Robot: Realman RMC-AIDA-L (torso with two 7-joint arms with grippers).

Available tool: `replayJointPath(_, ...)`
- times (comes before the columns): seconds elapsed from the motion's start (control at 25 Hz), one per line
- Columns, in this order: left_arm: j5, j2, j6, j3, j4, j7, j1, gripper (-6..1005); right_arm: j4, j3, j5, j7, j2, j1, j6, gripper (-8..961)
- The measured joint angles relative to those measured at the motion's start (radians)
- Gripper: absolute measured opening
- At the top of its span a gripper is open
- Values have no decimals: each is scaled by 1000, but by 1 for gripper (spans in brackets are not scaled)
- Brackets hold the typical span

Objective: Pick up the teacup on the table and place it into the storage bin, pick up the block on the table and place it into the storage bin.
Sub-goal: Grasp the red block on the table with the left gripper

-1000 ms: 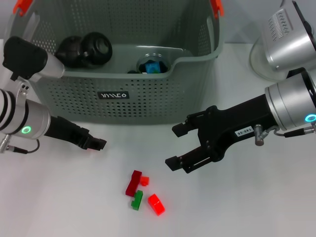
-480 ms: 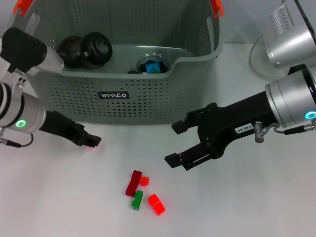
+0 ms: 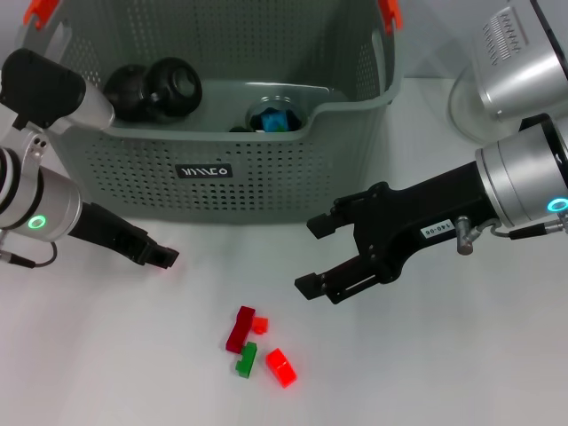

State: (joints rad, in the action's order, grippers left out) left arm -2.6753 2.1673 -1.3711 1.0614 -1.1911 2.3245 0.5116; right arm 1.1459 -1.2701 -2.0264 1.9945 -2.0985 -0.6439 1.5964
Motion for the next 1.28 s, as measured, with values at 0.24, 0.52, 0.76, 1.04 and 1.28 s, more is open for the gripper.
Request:
replayJointPath(0.24, -9, 1, 17, 1, 32, 13, 13, 607, 0, 0, 0, -3, 0, -1, -2, 917)
replayJointPath(0.52, -19, 3, 54, 28, 55, 24, 17, 606, 0, 0, 0, -4, 0, 0, -1, 916)
replayJointPath(0.76, -21, 2, 71, 49, 65, 30, 17, 606, -1, 1, 0, -4, 2, 0, -1, 915)
replayJointPath(1.04, -22, 2, 83, 51, 65, 30, 16, 605, -2, 4, 0, -8, 2, 0, -1, 914)
replayJointPath(1.28, -26, 2, 87, 54, 77, 30, 20, 606, -2, 9, 0, -9, 2, 0, -3, 914)
